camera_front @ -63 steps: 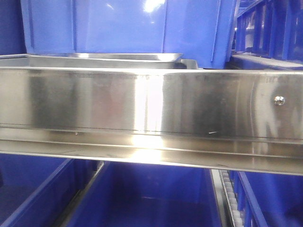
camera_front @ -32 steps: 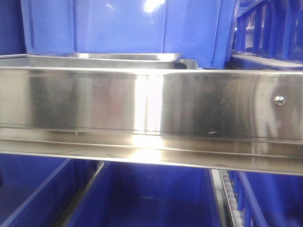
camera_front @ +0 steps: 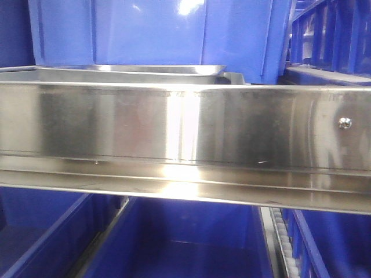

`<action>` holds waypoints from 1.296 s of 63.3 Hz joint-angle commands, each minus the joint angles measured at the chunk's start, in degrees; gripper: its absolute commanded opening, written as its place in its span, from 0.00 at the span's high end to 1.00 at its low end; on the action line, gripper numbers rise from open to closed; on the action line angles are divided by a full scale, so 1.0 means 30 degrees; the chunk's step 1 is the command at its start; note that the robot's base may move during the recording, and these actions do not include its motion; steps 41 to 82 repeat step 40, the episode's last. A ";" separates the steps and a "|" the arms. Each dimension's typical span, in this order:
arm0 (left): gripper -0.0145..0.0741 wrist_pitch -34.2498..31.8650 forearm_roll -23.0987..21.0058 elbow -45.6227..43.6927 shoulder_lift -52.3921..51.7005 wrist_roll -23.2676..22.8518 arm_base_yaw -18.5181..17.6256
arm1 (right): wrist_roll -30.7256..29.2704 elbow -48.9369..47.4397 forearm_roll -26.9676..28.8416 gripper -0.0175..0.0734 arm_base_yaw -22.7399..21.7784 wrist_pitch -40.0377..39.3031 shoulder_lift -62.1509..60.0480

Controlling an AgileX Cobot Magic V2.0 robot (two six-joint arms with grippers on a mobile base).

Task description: Stack silver trays without gaps

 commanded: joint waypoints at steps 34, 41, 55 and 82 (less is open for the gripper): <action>0.84 -0.0351 0.0093 -0.0048 -0.0096 0.0002 -0.0087 | -0.0037 0.0009 0.0035 0.89 -0.0096 -0.0503 0.0008; 0.84 -0.0351 0.0093 -0.0048 -0.0096 0.0002 -0.0087 | -0.0037 0.0009 0.0035 0.89 -0.0096 -0.0503 0.0008; 0.84 -0.0351 0.0093 -0.0048 -0.0096 0.0002 -0.0087 | -0.0037 0.0009 0.0035 0.89 -0.0096 -0.0503 0.0008; 0.84 -0.0351 0.0093 -0.0048 -0.0096 0.0002 -0.0087 | -0.0037 0.0009 0.0035 0.89 -0.0096 -0.0503 0.0008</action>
